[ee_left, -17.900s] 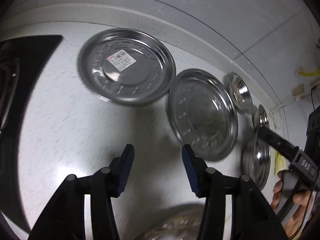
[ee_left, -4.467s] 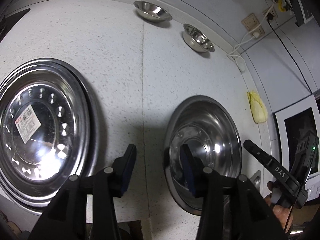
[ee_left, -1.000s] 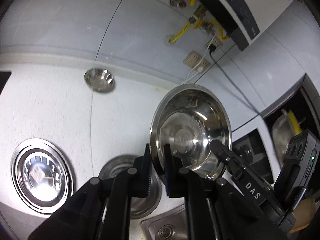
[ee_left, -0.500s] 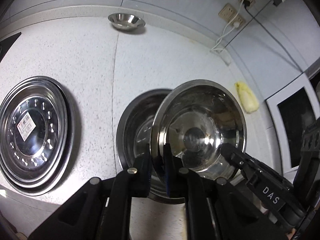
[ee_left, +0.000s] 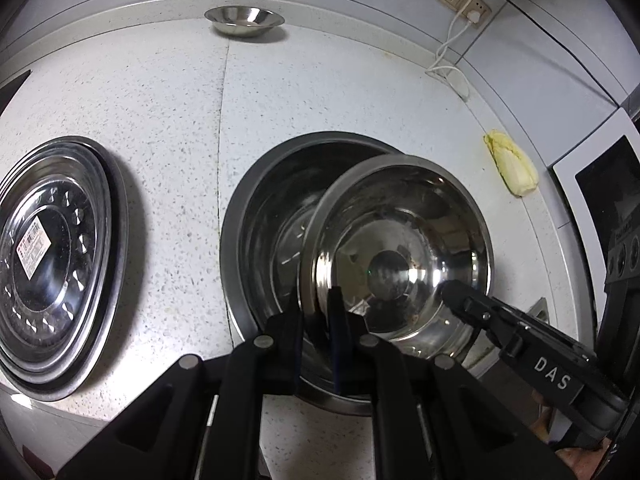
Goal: Organize plates and bowls
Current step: 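Lift the medium bowl with both grippers and lower it into the large bowl, then open both grippers to release the medium bowl inside the large bowl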
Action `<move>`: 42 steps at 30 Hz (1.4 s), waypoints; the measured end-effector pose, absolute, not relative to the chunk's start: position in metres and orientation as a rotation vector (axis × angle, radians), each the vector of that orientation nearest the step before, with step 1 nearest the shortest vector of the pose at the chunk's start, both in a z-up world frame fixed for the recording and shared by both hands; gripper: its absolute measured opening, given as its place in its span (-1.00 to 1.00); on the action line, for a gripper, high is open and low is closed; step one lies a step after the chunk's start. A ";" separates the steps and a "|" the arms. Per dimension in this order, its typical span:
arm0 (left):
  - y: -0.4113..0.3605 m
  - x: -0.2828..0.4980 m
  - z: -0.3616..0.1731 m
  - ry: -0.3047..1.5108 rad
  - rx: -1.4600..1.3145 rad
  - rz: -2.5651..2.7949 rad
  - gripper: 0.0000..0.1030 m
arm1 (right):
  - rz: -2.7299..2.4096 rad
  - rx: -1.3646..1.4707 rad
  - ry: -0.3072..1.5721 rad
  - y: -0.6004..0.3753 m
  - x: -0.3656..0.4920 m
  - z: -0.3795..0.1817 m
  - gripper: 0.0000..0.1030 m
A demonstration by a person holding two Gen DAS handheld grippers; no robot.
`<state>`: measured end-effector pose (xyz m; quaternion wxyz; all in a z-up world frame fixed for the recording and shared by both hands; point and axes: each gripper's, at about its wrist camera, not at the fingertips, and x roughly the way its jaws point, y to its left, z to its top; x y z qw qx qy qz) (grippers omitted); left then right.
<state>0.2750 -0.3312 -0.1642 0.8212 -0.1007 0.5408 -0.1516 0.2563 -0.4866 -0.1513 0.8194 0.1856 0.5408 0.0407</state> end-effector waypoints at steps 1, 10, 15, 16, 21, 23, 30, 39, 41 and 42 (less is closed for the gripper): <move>-0.332 0.275 -0.165 1.153 -0.213 -0.324 -0.80 | 0.086 0.399 1.152 -0.487 0.255 -0.152 -0.82; -0.335 0.276 -0.167 1.162 -0.196 -0.324 -0.79 | 0.081 0.406 1.147 -0.490 0.257 -0.154 -0.83; -0.341 0.277 -0.169 1.165 -0.183 -0.319 -0.79 | 0.070 0.409 1.136 -0.493 0.255 -0.151 -0.83; -0.341 0.278 -0.169 1.166 -0.180 -0.317 -0.79 | 0.069 0.408 1.135 -0.492 0.255 -0.150 -0.83; -0.345 0.278 -0.168 1.164 -0.143 -0.315 -0.74 | 0.061 0.399 1.129 -0.491 0.257 -0.149 -0.83; -0.346 0.278 -0.168 1.161 -0.131 -0.317 -0.74 | 0.058 0.400 1.124 -0.491 0.257 -0.149 -0.83; -0.345 0.282 -0.168 1.161 -0.151 -0.327 -0.67 | 0.046 0.409 1.113 -0.495 0.257 -0.148 -0.83; -0.344 0.283 -0.158 1.125 -0.161 -0.350 -0.28 | 0.042 0.402 1.101 -0.499 0.260 -0.145 -0.83; -0.343 0.283 -0.154 1.111 -0.161 -0.352 -0.25 | 0.036 0.399 1.096 -0.500 0.260 -0.143 -0.83; -0.343 0.284 -0.152 1.104 -0.163 -0.356 -0.23 | 0.033 0.396 1.093 -0.500 0.260 -0.142 -0.83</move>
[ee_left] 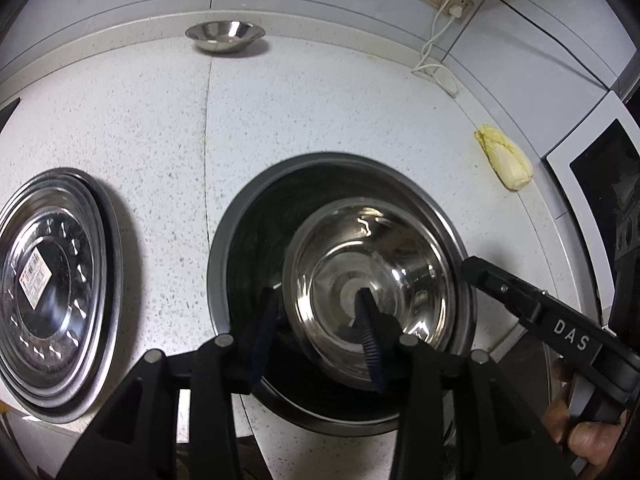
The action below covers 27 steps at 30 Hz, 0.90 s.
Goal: Organize plates and bowls
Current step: 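Open both grippers to release the medium bowl inside the large bowl, then move both grippers to the small steel bowl and close on its rim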
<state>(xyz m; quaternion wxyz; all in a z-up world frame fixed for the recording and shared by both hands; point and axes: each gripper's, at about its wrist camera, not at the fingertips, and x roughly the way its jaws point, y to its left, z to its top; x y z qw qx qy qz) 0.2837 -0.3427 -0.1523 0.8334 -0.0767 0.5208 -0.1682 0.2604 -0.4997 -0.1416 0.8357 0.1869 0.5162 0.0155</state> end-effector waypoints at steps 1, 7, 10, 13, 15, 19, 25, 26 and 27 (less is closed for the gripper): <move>-0.342 0.284 -0.151 1.098 -0.164 -0.358 -0.23 | 0.031 0.394 1.090 -0.500 0.261 -0.140 -0.83; -0.331 0.288 -0.139 1.054 -0.182 -0.349 -0.21 | 0.029 0.368 1.061 -0.495 0.267 -0.127 -0.82; -0.323 0.291 -0.135 1.041 -0.191 -0.338 -0.20 | 0.038 0.360 1.052 -0.491 0.273 -0.121 -0.82; -0.318 0.293 -0.133 1.034 -0.192 -0.328 -0.20 | 0.040 0.356 1.048 -0.487 0.277 -0.118 -0.81; -0.315 0.295 -0.132 1.030 -0.184 -0.323 -0.20 | 0.036 0.358 1.046 -0.485 0.280 -0.117 -0.66; -0.310 0.296 -0.131 1.025 -0.177 -0.321 -0.20 | 0.028 0.366 1.031 -0.485 0.283 -0.114 -0.26; -0.303 0.302 -0.131 1.030 -0.185 -0.325 -0.19 | 0.027 0.356 1.016 -0.479 0.295 -0.104 -0.12; -0.303 0.302 -0.130 1.030 -0.185 -0.324 -0.19 | 0.029 0.352 1.013 -0.478 0.297 -0.103 -0.12; -0.303 0.303 -0.130 1.029 -0.185 -0.322 -0.19 | 0.031 0.348 1.012 -0.476 0.299 -0.101 -0.11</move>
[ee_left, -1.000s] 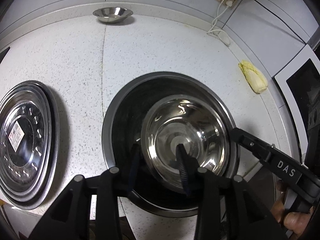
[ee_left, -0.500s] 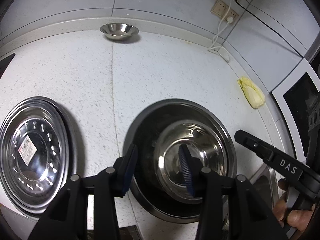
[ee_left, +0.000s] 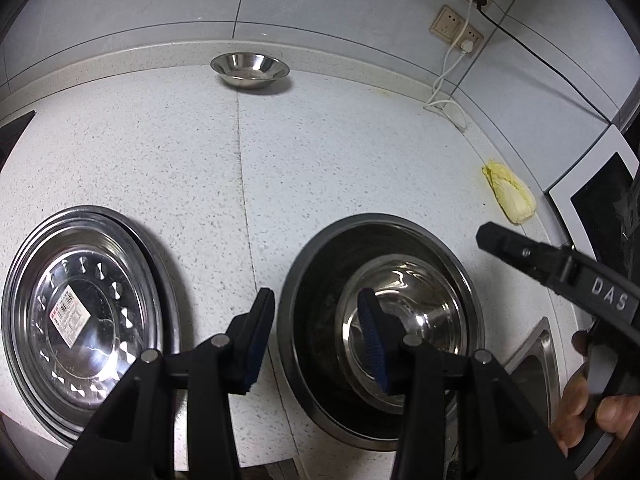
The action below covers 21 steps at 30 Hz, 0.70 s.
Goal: Organize plates and bowls
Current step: 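Move both grippers to the small steel bowl and close on its rim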
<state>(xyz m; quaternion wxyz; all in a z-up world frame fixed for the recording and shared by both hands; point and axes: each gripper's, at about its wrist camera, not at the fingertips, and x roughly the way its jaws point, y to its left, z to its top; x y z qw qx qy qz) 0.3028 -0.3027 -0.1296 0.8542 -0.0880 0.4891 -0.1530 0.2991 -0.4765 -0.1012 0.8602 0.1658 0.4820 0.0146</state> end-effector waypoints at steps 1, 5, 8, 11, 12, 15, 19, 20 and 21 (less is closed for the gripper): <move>-0.301 0.304 -0.129 1.028 -0.185 -0.321 -0.19 | 0.033 0.342 1.011 -0.474 0.302 -0.099 -0.10; -0.290 0.316 -0.129 1.043 -0.205 -0.320 -0.19 | 0.037 0.324 1.012 -0.464 0.313 -0.096 -0.07; -0.278 0.330 -0.128 1.050 -0.231 -0.308 -0.19 | 0.046 0.314 1.014 -0.457 0.324 -0.095 -0.07; -0.262 0.348 -0.124 1.053 -0.260 -0.284 -0.19 | 0.061 0.298 1.017 -0.450 0.339 -0.095 -0.05; -0.256 0.354 -0.122 1.047 -0.265 -0.272 -0.19 | 0.064 0.296 1.018 -0.448 0.343 -0.095 -0.05; -0.239 0.372 -0.113 1.023 -0.277 -0.240 -0.19 | 0.083 0.287 1.021 -0.439 0.360 -0.094 -0.04; -0.218 0.396 -0.100 0.982 -0.282 -0.201 -0.19 | 0.107 0.276 1.015 -0.427 0.384 -0.091 -0.04; -0.214 0.401 -0.097 0.975 -0.284 -0.193 -0.19 | 0.115 0.271 1.011 -0.422 0.392 -0.090 -0.04; -0.210 0.406 -0.096 0.969 -0.283 -0.184 -0.19 | 0.120 0.267 1.010 -0.419 0.399 -0.089 -0.04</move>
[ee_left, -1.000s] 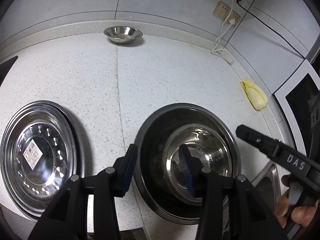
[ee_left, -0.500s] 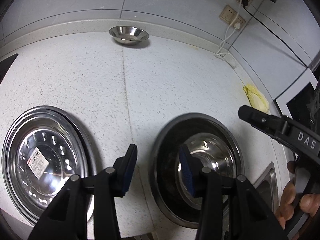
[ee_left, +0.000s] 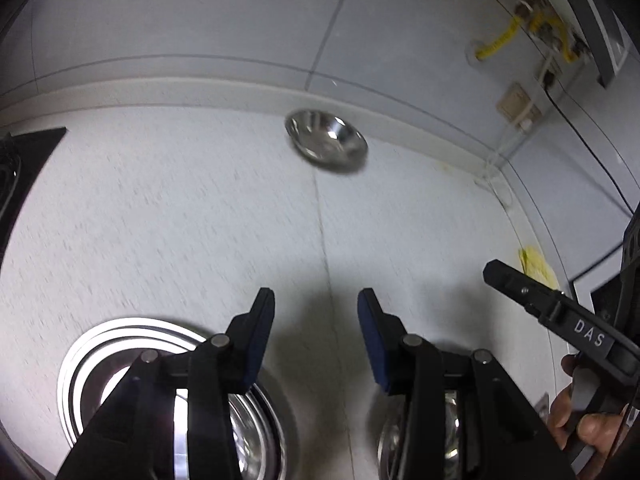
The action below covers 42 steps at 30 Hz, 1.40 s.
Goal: Organize plates and bowls
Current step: 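Move both grippers to the small steel bowl and close on its rim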
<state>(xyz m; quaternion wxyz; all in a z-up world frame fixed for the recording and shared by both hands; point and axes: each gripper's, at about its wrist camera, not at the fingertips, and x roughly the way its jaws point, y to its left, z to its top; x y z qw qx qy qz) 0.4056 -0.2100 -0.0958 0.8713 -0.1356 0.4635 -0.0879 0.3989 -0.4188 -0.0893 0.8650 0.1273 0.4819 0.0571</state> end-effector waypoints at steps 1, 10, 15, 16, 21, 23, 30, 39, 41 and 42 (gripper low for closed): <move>-0.206 0.411 -0.095 0.965 -0.285 -0.176 -0.19 | 0.123 0.263 1.007 -0.416 0.404 -0.089 -0.04; -0.190 0.439 -0.098 0.949 -0.317 -0.148 -0.19 | 0.155 0.231 1.001 -0.398 0.445 -0.090 -0.04; -0.191 0.460 -0.105 0.974 -0.360 -0.172 -0.19 | 0.159 0.211 1.021 -0.394 0.466 -0.099 -0.04; -0.191 0.464 -0.106 0.972 -0.359 -0.165 -0.19 | 0.160 0.210 1.019 -0.394 0.471 -0.100 -0.04; -0.191 0.499 -0.112 0.994 -0.373 -0.148 -0.19 | 0.159 0.187 1.024 -0.390 0.498 -0.105 -0.04; -0.190 0.516 -0.116 1.020 -0.415 -0.157 -0.19 | 0.162 0.196 1.030 -0.391 0.512 -0.108 -0.03; -0.178 0.593 -0.129 1.047 -0.585 -0.188 -0.19 | 0.157 0.255 1.077 -0.389 0.572 -0.127 -0.03; -0.183 0.655 -0.167 1.083 -0.520 -0.172 -0.19 | 0.123 0.300 1.126 -0.389 0.621 -0.171 -0.03; -0.185 0.664 -0.173 1.094 -0.512 -0.171 -0.19 | 0.115 0.308 1.138 -0.389 0.629 -0.179 -0.04; -0.187 0.669 -0.175 1.097 -0.506 -0.175 -0.19 | 0.114 0.311 1.141 -0.388 0.633 -0.182 -0.04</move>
